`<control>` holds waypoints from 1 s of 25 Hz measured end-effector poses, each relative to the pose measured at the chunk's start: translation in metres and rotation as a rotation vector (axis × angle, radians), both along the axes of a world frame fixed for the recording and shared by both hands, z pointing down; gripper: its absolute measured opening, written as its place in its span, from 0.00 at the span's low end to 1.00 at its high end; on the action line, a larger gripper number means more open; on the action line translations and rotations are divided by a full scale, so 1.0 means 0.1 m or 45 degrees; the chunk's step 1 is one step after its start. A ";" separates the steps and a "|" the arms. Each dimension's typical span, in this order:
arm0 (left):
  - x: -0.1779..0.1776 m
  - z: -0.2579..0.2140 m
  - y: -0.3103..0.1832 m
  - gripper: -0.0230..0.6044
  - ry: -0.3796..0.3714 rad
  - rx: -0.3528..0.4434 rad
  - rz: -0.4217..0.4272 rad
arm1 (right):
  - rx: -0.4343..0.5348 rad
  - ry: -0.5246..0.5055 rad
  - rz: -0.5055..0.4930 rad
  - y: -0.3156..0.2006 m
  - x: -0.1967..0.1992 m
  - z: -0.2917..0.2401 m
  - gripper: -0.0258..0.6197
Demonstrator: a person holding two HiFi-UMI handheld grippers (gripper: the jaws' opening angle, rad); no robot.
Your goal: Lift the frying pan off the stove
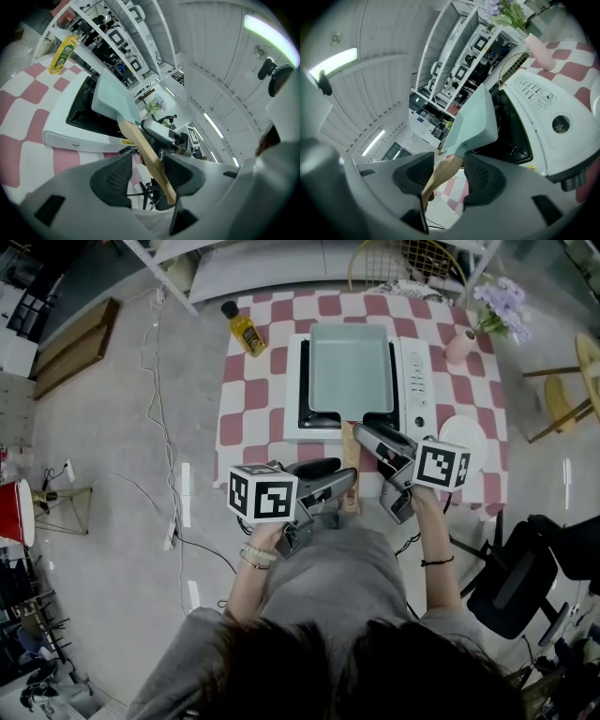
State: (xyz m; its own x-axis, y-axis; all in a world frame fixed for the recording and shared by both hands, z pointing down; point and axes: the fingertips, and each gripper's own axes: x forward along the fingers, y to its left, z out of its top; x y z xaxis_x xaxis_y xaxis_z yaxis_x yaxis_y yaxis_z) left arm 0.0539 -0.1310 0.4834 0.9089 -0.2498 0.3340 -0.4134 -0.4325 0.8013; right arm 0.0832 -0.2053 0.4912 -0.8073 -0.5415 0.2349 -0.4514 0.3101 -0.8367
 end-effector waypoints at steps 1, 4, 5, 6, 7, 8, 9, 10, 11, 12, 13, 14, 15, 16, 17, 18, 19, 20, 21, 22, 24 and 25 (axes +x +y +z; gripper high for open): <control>0.01 0.00 0.01 0.37 -0.002 -0.004 0.003 | -0.005 -0.011 -0.006 0.00 -0.01 0.00 0.36; 0.03 0.01 0.02 0.37 0.004 -0.018 0.010 | -0.027 -0.036 -0.026 -0.01 -0.05 0.03 0.38; 0.04 0.01 0.02 0.37 0.005 -0.023 0.012 | -0.037 -0.046 -0.030 -0.01 -0.07 0.04 0.38; 0.04 0.01 0.03 0.38 0.007 -0.029 0.014 | -0.050 -0.058 -0.033 -0.01 -0.08 0.05 0.39; 0.05 0.01 0.03 0.38 0.009 -0.034 0.016 | -0.061 -0.071 -0.037 -0.01 -0.10 0.06 0.40; 0.06 0.01 0.04 0.38 0.012 -0.039 0.019 | -0.073 -0.081 -0.041 -0.01 -0.11 0.07 0.40; 0.06 0.01 0.04 0.38 0.014 -0.043 0.022 | -0.089 -0.085 -0.044 -0.01 -0.12 0.09 0.41; 0.07 0.01 0.04 0.38 0.015 -0.045 0.025 | -0.103 -0.086 -0.045 -0.01 -0.13 0.11 0.41; 0.08 0.01 0.04 0.38 0.016 -0.047 0.028 | -0.115 -0.090 -0.048 -0.01 -0.13 0.12 0.41; 0.08 0.01 0.04 0.38 0.018 -0.049 0.032 | -0.124 -0.104 -0.053 -0.01 -0.14 0.12 0.41; 0.09 0.01 0.05 0.38 0.021 -0.052 0.036 | -0.127 -0.136 -0.064 -0.01 -0.17 0.10 0.41; 0.10 0.02 0.05 0.38 0.024 -0.056 0.040 | -0.118 -0.177 -0.084 -0.02 -0.21 0.06 0.41; 0.10 0.02 0.05 0.38 0.027 -0.060 0.044 | -0.107 -0.210 -0.103 -0.03 -0.25 0.04 0.42; 0.11 0.02 0.05 0.38 0.030 -0.065 0.050 | -0.102 -0.231 -0.119 -0.03 -0.28 0.03 0.42; 0.12 0.03 0.06 0.38 0.033 -0.070 0.056 | -0.103 -0.248 -0.131 -0.04 -0.30 0.02 0.42; 0.13 0.03 0.06 0.38 0.036 -0.076 0.063 | -0.106 -0.264 -0.141 -0.04 -0.32 0.01 0.42; 0.14 0.03 0.06 0.38 0.038 -0.082 0.069 | -0.112 -0.269 -0.150 -0.05 -0.34 0.02 0.42; 0.15 0.03 0.06 0.38 0.038 -0.087 0.076 | -0.119 -0.266 -0.156 -0.05 -0.34 0.03 0.41; 0.16 0.04 0.07 0.38 0.038 -0.091 0.083 | -0.126 -0.270 -0.162 -0.06 -0.35 0.04 0.41; 0.17 0.04 0.07 0.38 0.037 -0.095 0.090 | -0.133 -0.284 -0.169 -0.06 -0.37 0.03 0.41; 0.18 0.04 0.07 0.38 0.039 -0.100 0.108 | -0.153 -0.327 -0.178 -0.07 -0.39 0.03 0.41; 0.19 0.03 0.08 0.38 0.039 -0.101 0.117 | -0.162 -0.343 -0.179 -0.08 -0.39 0.03 0.41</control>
